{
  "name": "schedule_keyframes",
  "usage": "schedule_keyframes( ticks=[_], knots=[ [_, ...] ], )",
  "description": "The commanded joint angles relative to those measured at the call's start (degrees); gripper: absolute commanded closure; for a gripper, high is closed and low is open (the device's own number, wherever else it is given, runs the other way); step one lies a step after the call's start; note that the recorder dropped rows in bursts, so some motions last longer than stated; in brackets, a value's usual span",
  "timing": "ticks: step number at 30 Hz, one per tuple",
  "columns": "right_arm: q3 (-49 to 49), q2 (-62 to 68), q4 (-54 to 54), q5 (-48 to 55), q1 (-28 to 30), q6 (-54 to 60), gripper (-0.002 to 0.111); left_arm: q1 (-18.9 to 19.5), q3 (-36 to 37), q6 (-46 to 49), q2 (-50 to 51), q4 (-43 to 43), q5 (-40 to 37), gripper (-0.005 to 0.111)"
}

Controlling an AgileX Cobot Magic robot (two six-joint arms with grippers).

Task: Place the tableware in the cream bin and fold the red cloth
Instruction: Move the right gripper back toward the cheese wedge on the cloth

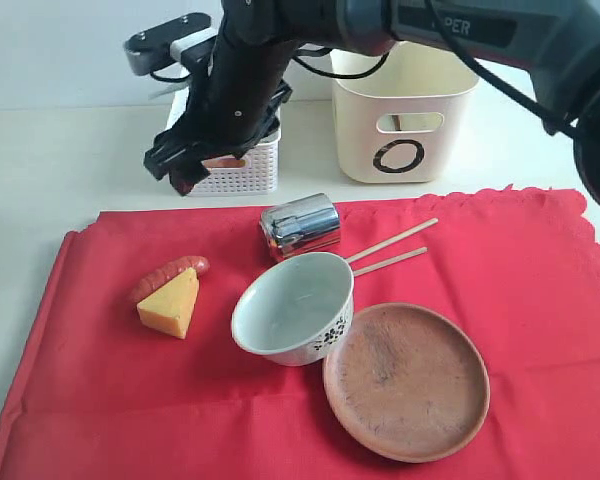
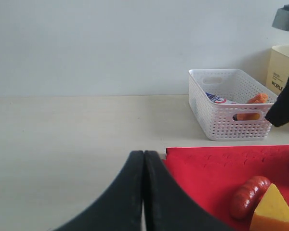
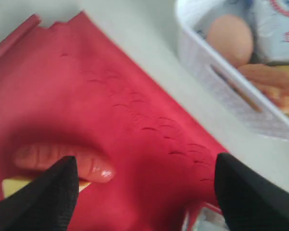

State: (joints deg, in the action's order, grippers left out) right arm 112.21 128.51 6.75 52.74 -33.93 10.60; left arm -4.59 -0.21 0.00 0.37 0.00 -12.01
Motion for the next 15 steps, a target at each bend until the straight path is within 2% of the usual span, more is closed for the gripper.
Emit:
schedule_keyframes(
  ticks=[1, 15],
  knots=[
    [0.2, 1.0, 2.8, 3.3, -2.1, 5.8, 0.035, 0.0, 0.2, 0.0, -0.4, 0.0, 0.1, 0.107],
    [0.2, 2.9, 4.1, 6.6, -7.0, 6.1, 0.035, 0.0, 0.2, 0.0, -0.4, 0.0, 0.1, 0.107]
  ],
)
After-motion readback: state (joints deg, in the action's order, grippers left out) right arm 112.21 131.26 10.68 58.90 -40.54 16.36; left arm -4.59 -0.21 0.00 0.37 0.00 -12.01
